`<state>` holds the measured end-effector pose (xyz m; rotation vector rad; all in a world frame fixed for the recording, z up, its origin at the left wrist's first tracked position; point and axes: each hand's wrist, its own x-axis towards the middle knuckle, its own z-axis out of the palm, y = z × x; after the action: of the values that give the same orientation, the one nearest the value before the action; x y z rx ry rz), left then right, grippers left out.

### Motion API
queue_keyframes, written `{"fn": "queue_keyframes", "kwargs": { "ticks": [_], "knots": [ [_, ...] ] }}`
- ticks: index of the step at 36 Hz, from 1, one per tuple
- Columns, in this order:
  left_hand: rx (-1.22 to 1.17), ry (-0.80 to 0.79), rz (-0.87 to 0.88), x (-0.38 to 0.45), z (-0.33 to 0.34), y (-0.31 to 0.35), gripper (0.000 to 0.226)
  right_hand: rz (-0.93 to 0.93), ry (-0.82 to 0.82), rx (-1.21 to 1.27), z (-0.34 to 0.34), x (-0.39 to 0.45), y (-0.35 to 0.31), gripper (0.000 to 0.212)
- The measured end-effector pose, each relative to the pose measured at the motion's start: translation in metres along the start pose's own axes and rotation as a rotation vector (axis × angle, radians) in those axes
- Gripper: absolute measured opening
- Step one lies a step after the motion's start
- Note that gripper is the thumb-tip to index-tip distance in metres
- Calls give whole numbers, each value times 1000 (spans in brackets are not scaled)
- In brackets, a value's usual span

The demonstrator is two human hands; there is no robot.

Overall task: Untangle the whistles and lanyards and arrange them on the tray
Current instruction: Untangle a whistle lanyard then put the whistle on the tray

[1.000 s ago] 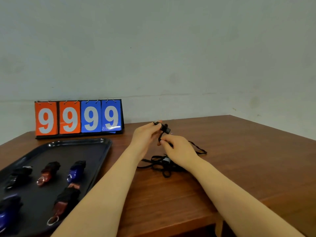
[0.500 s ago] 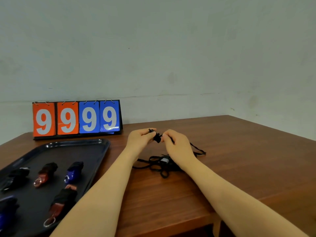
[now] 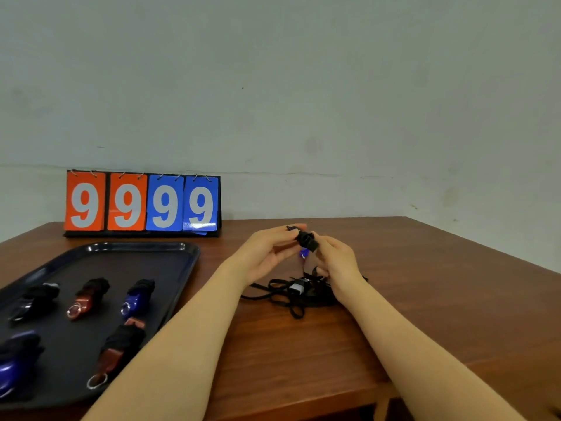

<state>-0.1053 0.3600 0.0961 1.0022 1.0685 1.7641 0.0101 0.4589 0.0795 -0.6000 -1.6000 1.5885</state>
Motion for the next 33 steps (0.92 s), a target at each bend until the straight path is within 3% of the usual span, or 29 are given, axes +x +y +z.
{"fn": "queue_keyframes", "kwargs": {
  "ticks": [4,8,13,23,27,30,33],
  "knots": [
    [-113,22,27,1,6,-1,23,6,-73,20,-1,1,2,24],
    [-263,127,77,4,8,1,21,-173,-137,-245,3,-1,8,22],
    [-218,211,129,6,2,-2,24,-313,-198,-440,6,-1,14,23],
    [127,306,157,7,-6,-11,30,-388,-253,-646,5,-3,17,25],
    [499,389,140,9,-14,-16,28,-403,-328,-746,6,-6,16,26],
    [659,396,138,9,-16,-20,28,-420,-311,-678,7,-8,13,25],
    [630,401,122,10,-14,-20,27,-384,-213,-485,6,-7,10,27]
  ]
}}
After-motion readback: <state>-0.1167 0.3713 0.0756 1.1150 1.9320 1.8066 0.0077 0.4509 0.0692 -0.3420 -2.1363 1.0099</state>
